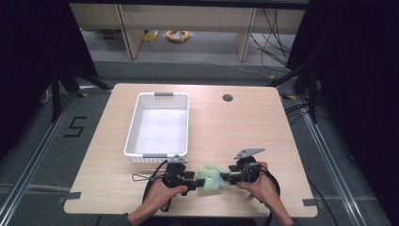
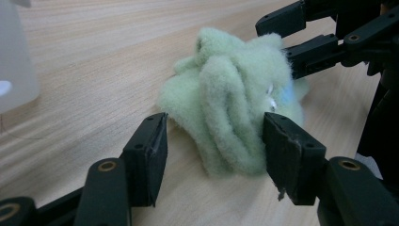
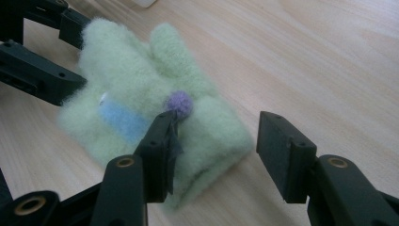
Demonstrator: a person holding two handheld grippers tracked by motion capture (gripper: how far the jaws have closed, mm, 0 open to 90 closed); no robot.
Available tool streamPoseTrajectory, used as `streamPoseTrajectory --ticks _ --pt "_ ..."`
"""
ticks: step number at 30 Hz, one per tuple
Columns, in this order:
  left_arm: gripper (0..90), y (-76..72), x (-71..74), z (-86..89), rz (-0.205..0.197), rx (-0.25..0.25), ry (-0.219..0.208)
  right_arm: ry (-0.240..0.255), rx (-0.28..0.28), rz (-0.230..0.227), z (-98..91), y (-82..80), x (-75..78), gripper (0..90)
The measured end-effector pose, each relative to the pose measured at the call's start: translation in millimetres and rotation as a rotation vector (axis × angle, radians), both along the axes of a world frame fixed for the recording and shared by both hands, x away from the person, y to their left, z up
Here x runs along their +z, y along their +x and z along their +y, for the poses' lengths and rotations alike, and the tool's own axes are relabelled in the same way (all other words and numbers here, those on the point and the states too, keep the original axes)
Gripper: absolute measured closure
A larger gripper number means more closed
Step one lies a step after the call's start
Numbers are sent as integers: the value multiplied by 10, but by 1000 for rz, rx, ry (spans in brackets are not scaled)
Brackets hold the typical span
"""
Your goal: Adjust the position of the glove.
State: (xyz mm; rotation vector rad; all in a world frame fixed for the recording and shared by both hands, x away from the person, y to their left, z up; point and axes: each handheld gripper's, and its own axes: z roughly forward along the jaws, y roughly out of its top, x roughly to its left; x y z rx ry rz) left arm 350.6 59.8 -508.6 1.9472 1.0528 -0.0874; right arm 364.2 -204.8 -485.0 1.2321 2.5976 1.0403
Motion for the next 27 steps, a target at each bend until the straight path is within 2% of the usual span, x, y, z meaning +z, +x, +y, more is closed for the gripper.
streamPoseTrajectory --ticks 3,4,7,10,12,13,14,15,20,21,24,25,27 --pt "442 16 -14 -18 7 -10 2 3 2 2 0 6 -7 503" --pt "442 28 -34 -34 13 -23 -12 2 4 2 -1 8 -11 505" --pt "487 31 -36 -53 18 -37 -18 13 15 5 -6 21 -36 531" --pt "537 24 -30 -55 14 -35 -8 41 7 18 -3 25 -67 537" --pt "561 29 -47 -55 16 -44 -24 55 6 26 -11 23 -79 548" --pt "576 43 -55 -48 25 -65 -35 42 15 37 -27 24 -68 551" --pt "591 44 -58 -50 26 -61 -40 67 9 27 -20 25 -91 563" --pt "603 44 -58 -50 26 -61 -40 67 9 27 -20 25 -91 563" --pt "658 39 -54 -51 9 -78 -42 63 32 55 -26 11 -85 645" --pt "688 36 -49 -55 0 -80 -38 69 59 43 -22 10 -90 692" --pt "720 30 -33 -64 -18 -81 -20 68 75 23 -24 -5 -91 724" --pt "726 33 -35 -71 -16 -85 -34 70 80 23 -27 -9 -88 732" --pt "736 37 -22 -71 -19 -84 -25 77 80 14 -39 -18 -86 742"
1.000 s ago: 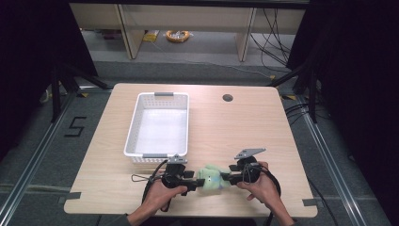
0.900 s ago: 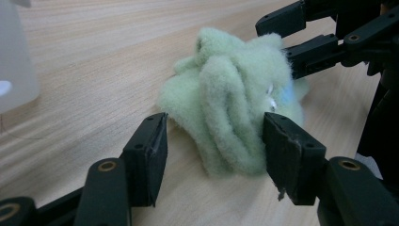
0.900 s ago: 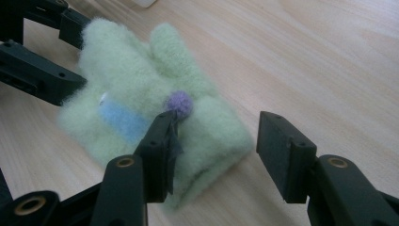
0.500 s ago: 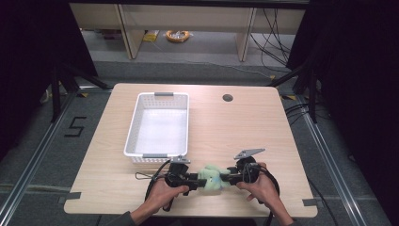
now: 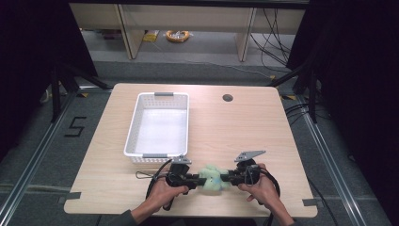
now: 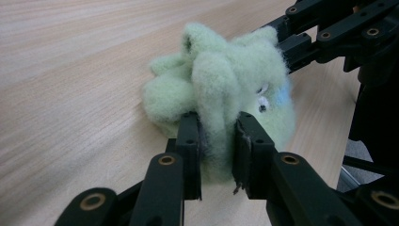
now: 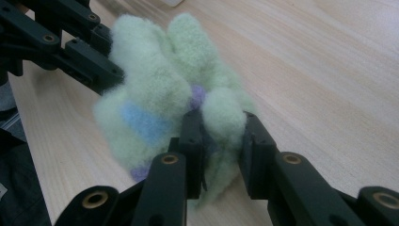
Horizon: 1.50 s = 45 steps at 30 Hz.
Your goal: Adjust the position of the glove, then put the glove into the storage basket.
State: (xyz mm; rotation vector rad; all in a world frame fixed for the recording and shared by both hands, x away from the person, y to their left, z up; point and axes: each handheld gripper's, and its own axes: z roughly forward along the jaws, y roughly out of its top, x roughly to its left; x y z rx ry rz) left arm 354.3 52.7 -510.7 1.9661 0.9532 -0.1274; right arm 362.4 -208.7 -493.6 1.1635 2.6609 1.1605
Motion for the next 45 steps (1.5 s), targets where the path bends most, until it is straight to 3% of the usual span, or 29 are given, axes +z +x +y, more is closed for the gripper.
streamPoseTrajectory --ticks 8,12,13,14,16,23,28,29,30,35,39,40,41,45 --pt "759 13 56 -5 -7 -9 -14 39 14 -12 -58 -38 43 757" --pt "759 8 94 13 -12 -20 -25 39 -1 -28 -72 -81 94 759" --pt "759 7 97 16 -8 -25 -36 61 -23 -6 -59 -116 110 759" --pt "759 -3 110 18 -10 -24 -35 45 -10 -35 -78 -106 118 759" --pt "758 -13 135 28 -27 -28 -20 49 2 -41 -77 -119 137 759" --pt "755 -23 171 45 -34 -28 -29 44 3 -67 -49 -130 190 759" --pt "753 -38 217 69 -50 -29 -27 44 10 -68 -32 -132 229 758" --pt "752 -39 226 77 -56 -29 -24 53 -1 -47 -11 -152 241 758" --pt "752 -39 226 77 -56 -29 -24 42 15 -75 -18 -136 244 759" --pt "749 -71 279 137 -65 -24 -29 39 34 -94 33 -147 298 758" --pt "748 -70 295 149 -63 -17 -38 53 25 -71 48 -162 343 758" --pt "748 -71 296 146 -53 -14 -47 60 29 -98 45 -152 335 758" --pt "748 -76 304 146 -55 -9 -40 60 24 -81 41 -165 354 758" --pt "746 -92 348 142 -71 -23 -45 51 31 -105 20 -180 408 758"
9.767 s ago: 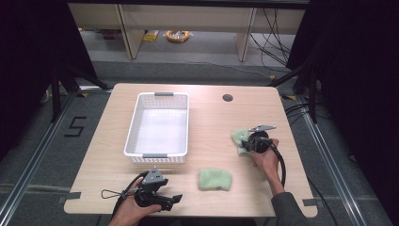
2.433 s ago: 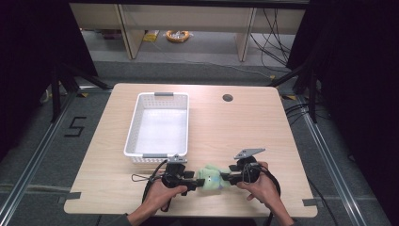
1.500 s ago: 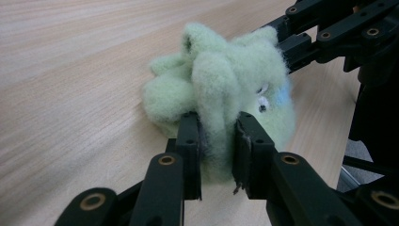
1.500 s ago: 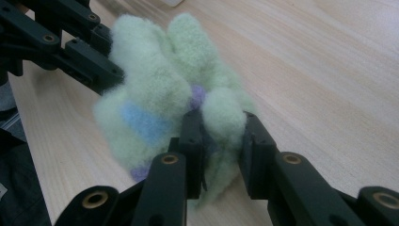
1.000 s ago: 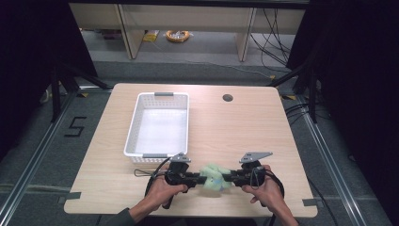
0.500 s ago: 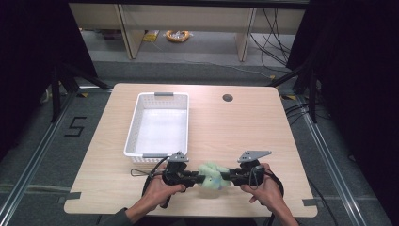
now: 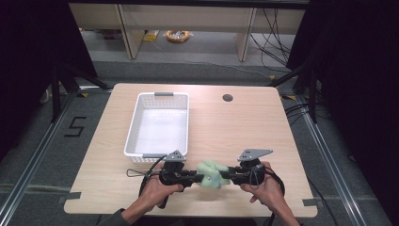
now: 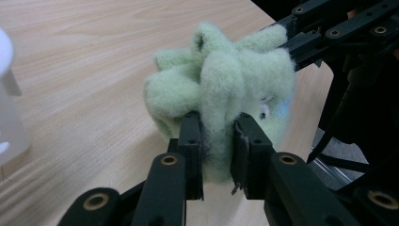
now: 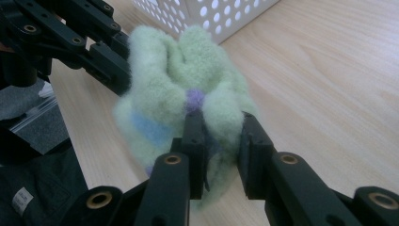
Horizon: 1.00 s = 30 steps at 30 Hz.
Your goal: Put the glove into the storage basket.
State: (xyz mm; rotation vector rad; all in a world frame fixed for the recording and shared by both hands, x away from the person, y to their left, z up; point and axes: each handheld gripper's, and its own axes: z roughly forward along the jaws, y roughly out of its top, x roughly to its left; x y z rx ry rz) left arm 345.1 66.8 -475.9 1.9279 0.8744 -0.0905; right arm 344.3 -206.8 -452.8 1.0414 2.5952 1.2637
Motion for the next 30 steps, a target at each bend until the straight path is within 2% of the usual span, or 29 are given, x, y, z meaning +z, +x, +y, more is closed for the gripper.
streamPoseTrajectory --ticks 1,2,3,4,5,6,7,8,10,11,12,13,14,15,17,18,19,20,21,22,23,25,27,30 --pt "746 -2 12 5 -1 2 -5 3 0 -15 -1 1 7 758" --pt "746 -5 22 15 -3 0 -2 1 -4 -4 5 -16 35 758" --pt "746 -1 36 27 1 -7 -11 6 -10 -13 13 -24 41 758" --pt "745 -10 51 30 -6 8 -15 13 -5 -9 28 -39 63 758" --pt "745 -4 67 46 0 -3 -20 4 -4 -7 30 -40 86 757" --pt "744 -2 83 55 -10 -1 -15 5 -1 -18 40 -38 99 758" --pt "743 5 109 71 -11 1 -18 5 -8 -9 53 -49 117 757" --pt "742 12 131 87 -8 -5 -25 0 6 -40 61 -27 131 757" --pt "742 24 185 122 -14 -1 -21 8 3 -37 103 -29 188 757" --pt "741 34 212 140 -14 -3 -28 3 10 -58 106 -11 208 757" --pt "741 44 242 160 -19 -1 -27 11 1 -31 132 -30 249 756" --pt "741 52 271 184 -15 3 -27 5 10 -56 144 -8 274 756" --pt "741 67 294 208 -18 -4 -34 11 2 -49 175 -14 305 756" --pt "740 68 322 230 -21 10 -27 5 10 -66 187 8 335 756" --pt "740 80 345 255 -18 6 -33 9 19 -65 209 21 363 756" --pt "739 100 387 304 -14 6 -41 11 33 -84 260 54 416 756" --pt "739 100 387 304 -14 6 -41 8 21 -68 277 49 442 756" --pt "739 118 434 355 -13 10 -37 12 24 -82 308 62 456 756" --pt "739 130 452 376 -5 9 -46 8 24 -65 328 65 486 756" --pt "739 136 469 393 -8 15 -42 4 26 -90 346 93 502 756" --pt "739 151 497 425 -4 22 -43 5 29 -74 365 93 522 756" --pt "737 181 546 476 -2 15 -38 9 42 -95 399 138 559 756" --pt "737 211 599 525 0 15 -39 19 38 -77 446 156 602 756" --pt "736 249 676 587 -2 34 -39 20 42 -90 516 216 658 756"
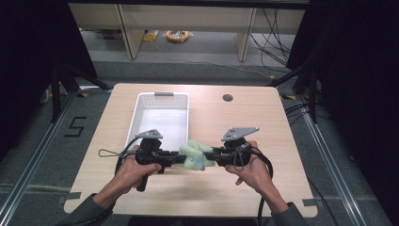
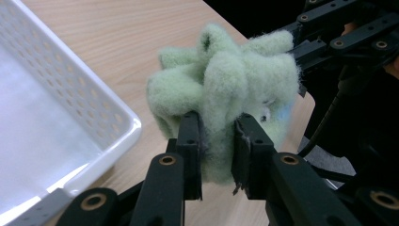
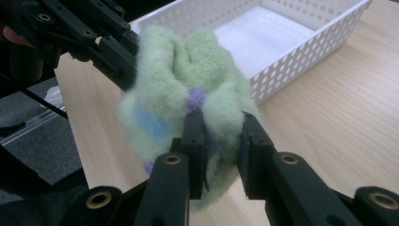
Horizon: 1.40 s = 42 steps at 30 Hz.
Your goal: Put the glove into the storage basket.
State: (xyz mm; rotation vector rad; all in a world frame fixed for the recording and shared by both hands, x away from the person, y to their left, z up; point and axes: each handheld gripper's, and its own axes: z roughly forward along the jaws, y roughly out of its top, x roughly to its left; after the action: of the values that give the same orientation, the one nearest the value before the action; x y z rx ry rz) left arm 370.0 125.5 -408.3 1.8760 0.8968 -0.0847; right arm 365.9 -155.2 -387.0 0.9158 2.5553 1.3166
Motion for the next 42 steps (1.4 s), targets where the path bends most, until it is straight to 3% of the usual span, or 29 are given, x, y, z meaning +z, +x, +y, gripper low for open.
streamPoseTrajectory --ticks 4,7,9,11,13,20,26,28,39,42 --pt "736 77 77 102 9 5 0 5 7 10 92 85 67 756" --pt "736 118 86 146 14 21 -2 -8 7 -12 149 126 86 756" --pt "736 159 89 199 20 32 7 -11 10 10 218 158 114 756" --pt "736 190 91 249 29 38 9 -7 17 -10 267 213 113 756" --pt "736 249 103 341 39 58 4 -17 29 21 352 282 142 756" --pt "736 366 140 535 42 102 2 -24 47 32 579 457 173 756" --pt "736 433 136 691 53 126 28 -48 58 34 766 568 163 756" --pt "736 479 109 785 67 135 35 -53 63 43 903 642 125 756" --pt "733 615 -110 970 138 181 53 -82 69 94 1169 824 -65 755" --pt "731 679 -233 1020 167 189 76 -100 72 112 1246 889 -158 755"
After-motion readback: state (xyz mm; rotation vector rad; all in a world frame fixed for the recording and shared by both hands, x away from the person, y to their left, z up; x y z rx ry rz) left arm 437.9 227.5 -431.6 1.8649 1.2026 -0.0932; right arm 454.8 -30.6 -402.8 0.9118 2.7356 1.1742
